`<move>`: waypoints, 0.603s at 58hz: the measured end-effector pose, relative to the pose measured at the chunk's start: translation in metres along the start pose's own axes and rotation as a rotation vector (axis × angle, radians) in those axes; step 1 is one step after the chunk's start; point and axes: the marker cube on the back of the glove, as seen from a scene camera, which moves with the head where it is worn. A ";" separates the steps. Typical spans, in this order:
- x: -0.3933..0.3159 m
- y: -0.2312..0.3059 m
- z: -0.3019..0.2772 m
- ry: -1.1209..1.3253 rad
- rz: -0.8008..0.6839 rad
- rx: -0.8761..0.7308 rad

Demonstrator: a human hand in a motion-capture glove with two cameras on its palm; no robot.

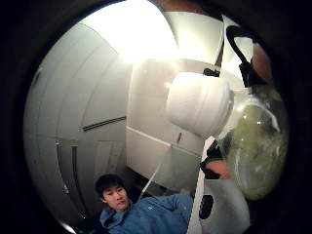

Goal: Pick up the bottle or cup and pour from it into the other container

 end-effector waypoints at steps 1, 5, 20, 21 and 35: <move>-0.003 0.000 0.002 0.018 -0.004 -0.014; -0.017 -0.003 0.011 0.106 -0.023 -0.077; -0.081 -0.012 0.053 0.712 -0.129 -0.406; -0.085 -0.014 0.055 0.748 -0.132 -0.425; -0.120 -0.025 0.094 1.396 -0.193 -0.628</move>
